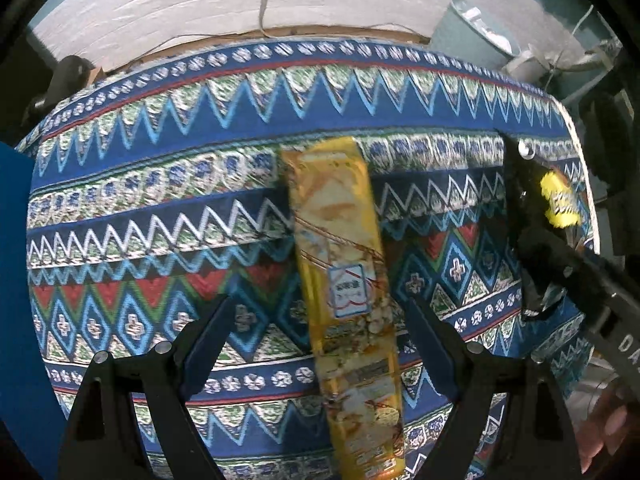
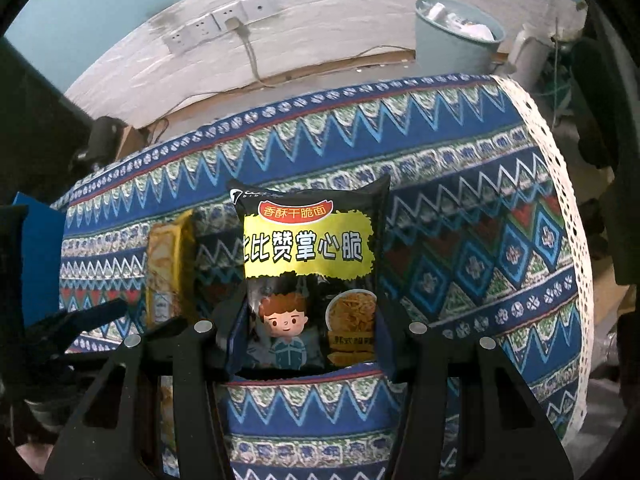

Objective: Organize snacks
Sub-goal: 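Grasp the yellow snack stick with the left tool while the right tool grasps the black-yellow chip bag, then carry the yellow stick with the left tool while the right tool carries the chip bag to the box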

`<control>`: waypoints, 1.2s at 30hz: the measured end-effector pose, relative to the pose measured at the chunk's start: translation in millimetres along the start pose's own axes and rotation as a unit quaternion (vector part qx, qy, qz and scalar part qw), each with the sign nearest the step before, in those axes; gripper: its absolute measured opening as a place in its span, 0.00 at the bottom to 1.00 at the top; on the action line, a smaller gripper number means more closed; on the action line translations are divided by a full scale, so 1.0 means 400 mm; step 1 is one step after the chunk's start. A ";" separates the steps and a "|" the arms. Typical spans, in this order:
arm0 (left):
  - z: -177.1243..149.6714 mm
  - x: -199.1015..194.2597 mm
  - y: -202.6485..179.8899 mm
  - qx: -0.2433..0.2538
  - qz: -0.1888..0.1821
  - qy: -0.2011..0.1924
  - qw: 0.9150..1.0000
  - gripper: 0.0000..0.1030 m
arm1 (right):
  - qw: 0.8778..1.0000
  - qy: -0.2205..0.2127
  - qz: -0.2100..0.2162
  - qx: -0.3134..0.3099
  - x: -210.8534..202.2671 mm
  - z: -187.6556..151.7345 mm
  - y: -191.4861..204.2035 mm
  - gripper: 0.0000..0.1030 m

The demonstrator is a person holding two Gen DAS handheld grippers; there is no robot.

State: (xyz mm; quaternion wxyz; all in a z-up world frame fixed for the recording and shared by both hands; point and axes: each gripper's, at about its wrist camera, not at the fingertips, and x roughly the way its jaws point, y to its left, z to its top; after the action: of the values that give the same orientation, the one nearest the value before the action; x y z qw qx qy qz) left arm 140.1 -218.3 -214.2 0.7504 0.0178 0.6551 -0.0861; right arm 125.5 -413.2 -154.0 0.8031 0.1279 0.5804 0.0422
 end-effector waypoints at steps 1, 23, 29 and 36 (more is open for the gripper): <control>-0.004 0.008 -0.010 0.003 0.000 0.004 1.000 0.85 | 1.000 0.000 0.001 0.002 0.001 -0.001 -0.005 0.50; -0.110 -0.085 0.009 0.077 0.007 -0.042 0.996 0.31 | 1.000 -0.013 0.004 -0.029 -0.024 -0.006 0.044 0.50; -0.128 -0.173 0.050 0.081 0.020 -0.068 0.994 0.31 | 0.999 -0.021 0.004 -0.037 -0.046 -0.010 0.062 0.50; -0.136 -0.295 0.092 0.085 0.032 -0.109 0.990 0.31 | 0.998 -0.033 0.007 -0.055 -0.084 -0.019 0.102 0.50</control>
State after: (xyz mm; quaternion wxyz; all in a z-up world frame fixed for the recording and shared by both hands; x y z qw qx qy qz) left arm 77.5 -161.9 -108.8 0.8154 0.0929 0.5590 -0.1182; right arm 111.0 -380.0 -115.1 0.8274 0.0893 0.5493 0.0756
